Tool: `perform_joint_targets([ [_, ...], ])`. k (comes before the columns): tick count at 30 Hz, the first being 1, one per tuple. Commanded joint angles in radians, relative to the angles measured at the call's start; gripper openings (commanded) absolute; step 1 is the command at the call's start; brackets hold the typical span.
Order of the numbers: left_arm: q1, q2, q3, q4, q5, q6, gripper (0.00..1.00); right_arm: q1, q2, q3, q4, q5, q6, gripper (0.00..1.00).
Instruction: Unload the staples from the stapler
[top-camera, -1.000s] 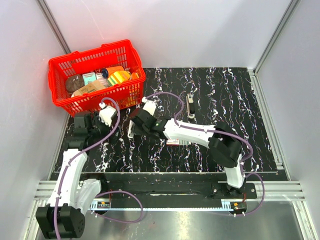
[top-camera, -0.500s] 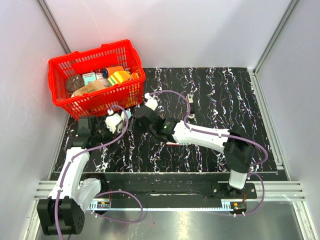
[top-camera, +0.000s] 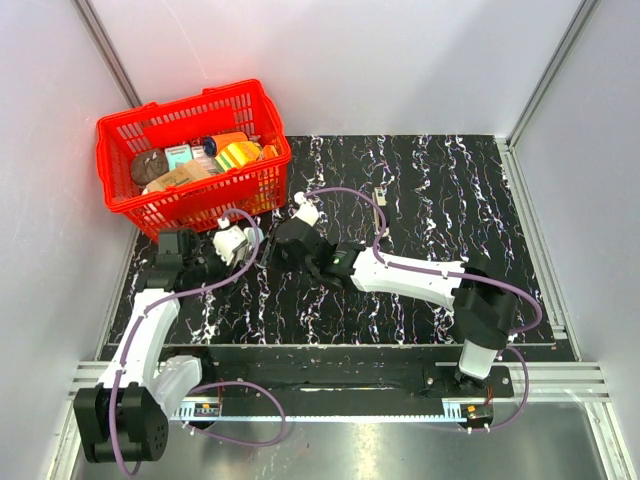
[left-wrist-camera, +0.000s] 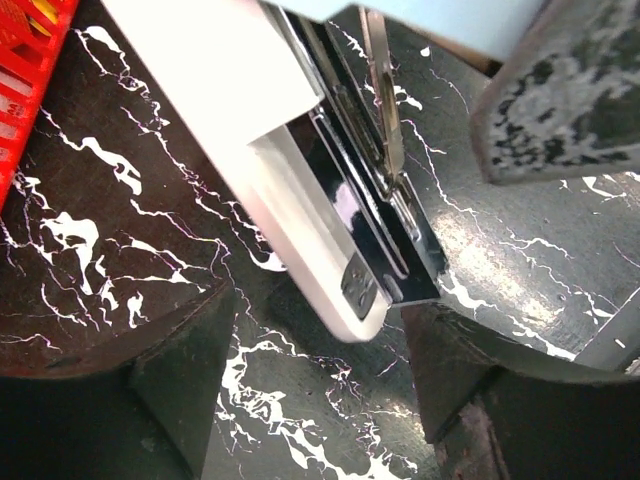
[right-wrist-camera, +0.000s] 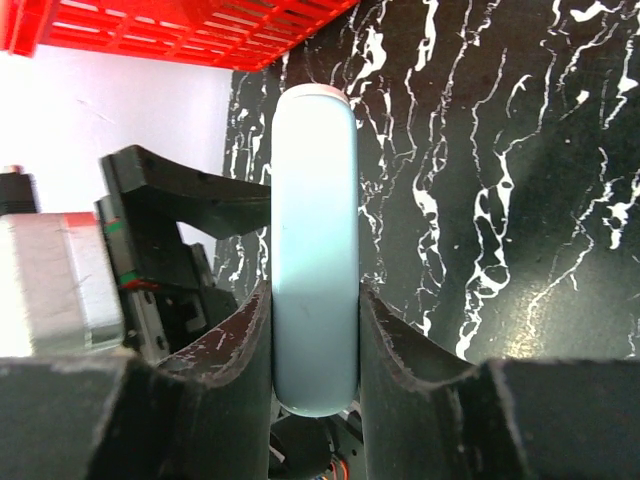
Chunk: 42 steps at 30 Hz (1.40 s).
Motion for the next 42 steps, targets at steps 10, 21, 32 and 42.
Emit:
perform_joint_targets([
  [10,0.02,0.07,0.082,0.034,0.064,0.037,0.33,0.012,-0.046,-0.023,0.116,-0.068,0.051,0.0],
  [21,0.031,0.15,0.134,-0.031,0.092,0.138,0.0,0.011,-0.039,-0.076,0.098,-0.081,0.019,0.0],
  [32,0.031,0.094,0.045,0.222,-0.078,0.142,0.0,0.015,-0.017,-0.202,0.217,-0.195,-0.133,0.0],
  [42,0.019,0.12,-0.046,0.466,-0.201,0.23,0.0,0.038,-0.011,-0.3,0.283,-0.171,-0.274,0.0],
])
